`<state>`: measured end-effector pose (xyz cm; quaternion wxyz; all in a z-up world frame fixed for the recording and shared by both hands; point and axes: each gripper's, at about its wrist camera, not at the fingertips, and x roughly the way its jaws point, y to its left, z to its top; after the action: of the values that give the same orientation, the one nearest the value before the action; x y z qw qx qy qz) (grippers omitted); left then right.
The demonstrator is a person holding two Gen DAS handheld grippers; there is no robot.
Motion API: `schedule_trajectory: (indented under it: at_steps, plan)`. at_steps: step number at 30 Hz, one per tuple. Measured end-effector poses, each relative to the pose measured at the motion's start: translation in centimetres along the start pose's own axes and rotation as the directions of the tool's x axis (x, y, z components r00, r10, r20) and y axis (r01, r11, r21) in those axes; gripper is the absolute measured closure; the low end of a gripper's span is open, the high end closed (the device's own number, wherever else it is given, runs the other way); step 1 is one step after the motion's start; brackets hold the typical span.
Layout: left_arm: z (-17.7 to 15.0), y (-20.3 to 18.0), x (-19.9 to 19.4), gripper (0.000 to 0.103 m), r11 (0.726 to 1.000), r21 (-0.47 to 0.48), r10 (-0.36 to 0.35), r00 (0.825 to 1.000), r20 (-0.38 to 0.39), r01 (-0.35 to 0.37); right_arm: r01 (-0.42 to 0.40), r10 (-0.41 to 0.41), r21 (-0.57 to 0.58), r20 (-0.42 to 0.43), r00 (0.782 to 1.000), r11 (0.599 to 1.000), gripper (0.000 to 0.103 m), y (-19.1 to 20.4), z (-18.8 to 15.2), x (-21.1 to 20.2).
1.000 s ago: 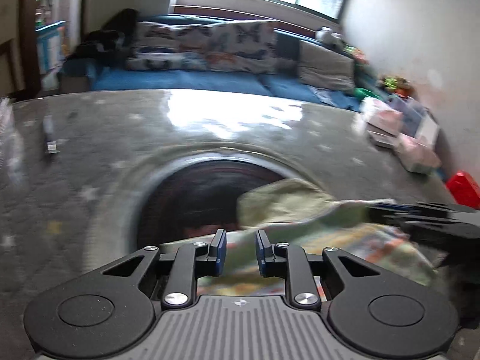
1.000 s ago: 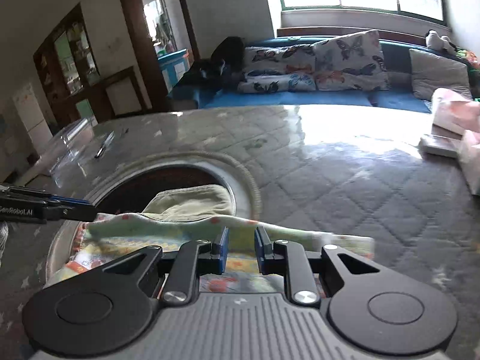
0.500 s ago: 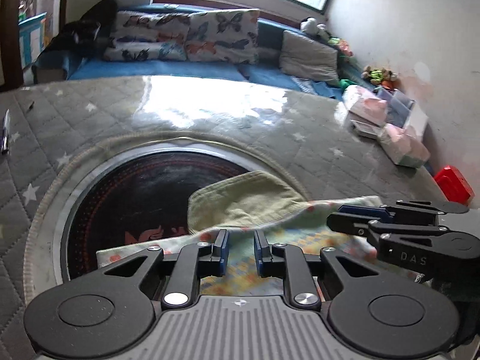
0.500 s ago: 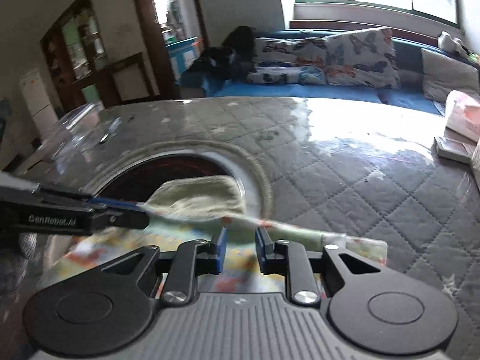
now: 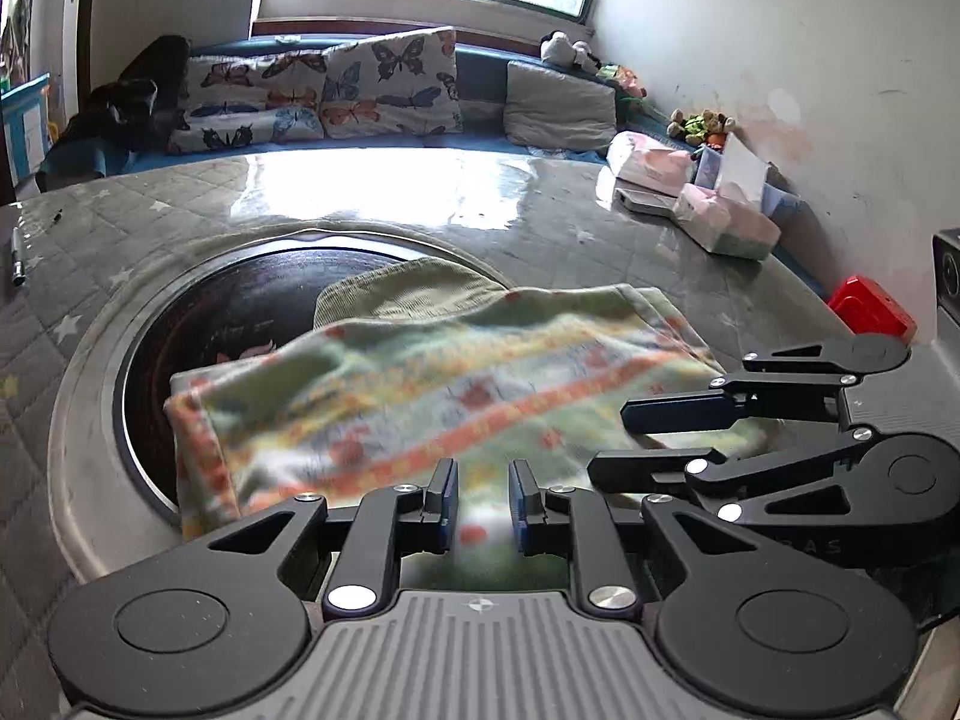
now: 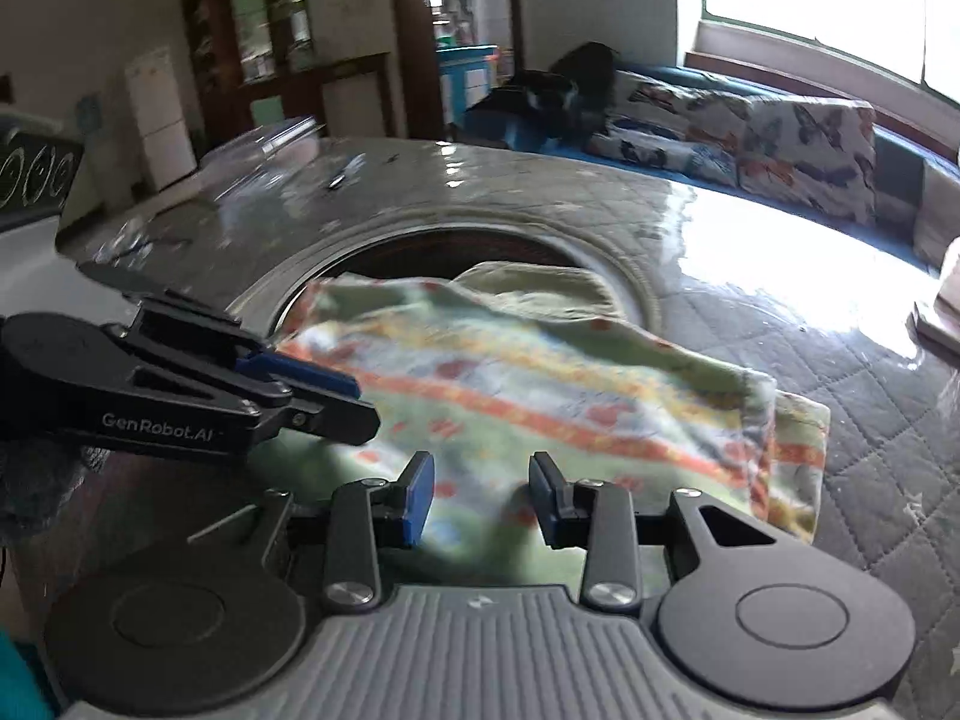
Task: Fold clothes
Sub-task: 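Lay the folded hem over the collar and open both grippers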
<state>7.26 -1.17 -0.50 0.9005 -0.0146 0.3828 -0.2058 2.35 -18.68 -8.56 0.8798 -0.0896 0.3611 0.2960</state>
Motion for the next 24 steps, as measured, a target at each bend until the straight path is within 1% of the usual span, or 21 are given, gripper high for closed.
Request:
schedule_trajectory:
  at_steps: [4,8,10,14,19,24]
  plan:
    - [-1.4,-0.1,-0.7,0.083,1.000,0.002,0.008,1.000,0.020,-0.008,0.014,-0.014,-0.045,0.003,1.000,0.999,0.068,1.2,-1.0,-0.3]
    - [-1.4,0.7,-2.0,0.082,0.999,-0.038,0.002,0.999,0.051,0.000,0.015,-0.015,-0.012,0.025,1.000,1.000,0.068,0.7,-1.0,-1.2]
    - [-1.5,1.2,-2.7,0.083,0.999,-0.050,0.013,0.998,0.067,-0.010,0.025,-0.026,0.011,0.035,0.999,1.000,0.068,-0.1,-0.9,-1.5]
    - [-2.4,2.2,-2.6,0.082,0.996,-0.084,0.039,0.998,0.043,-0.035,0.066,-0.068,0.074,0.032,0.997,0.995,0.068,-2.1,-1.3,-1.3]
    - [-3.2,3.1,-3.0,0.082,0.993,-0.110,0.041,0.999,0.035,-0.037,0.102,-0.104,0.123,0.011,0.995,0.987,0.068,-3.9,-2.1,-1.8]
    - [-3.1,3.5,-3.7,0.082,0.991,-0.128,0.052,0.998,0.042,-0.046,0.121,-0.129,0.152,0.042,0.991,0.981,0.067,-4.9,-1.4,-2.5]
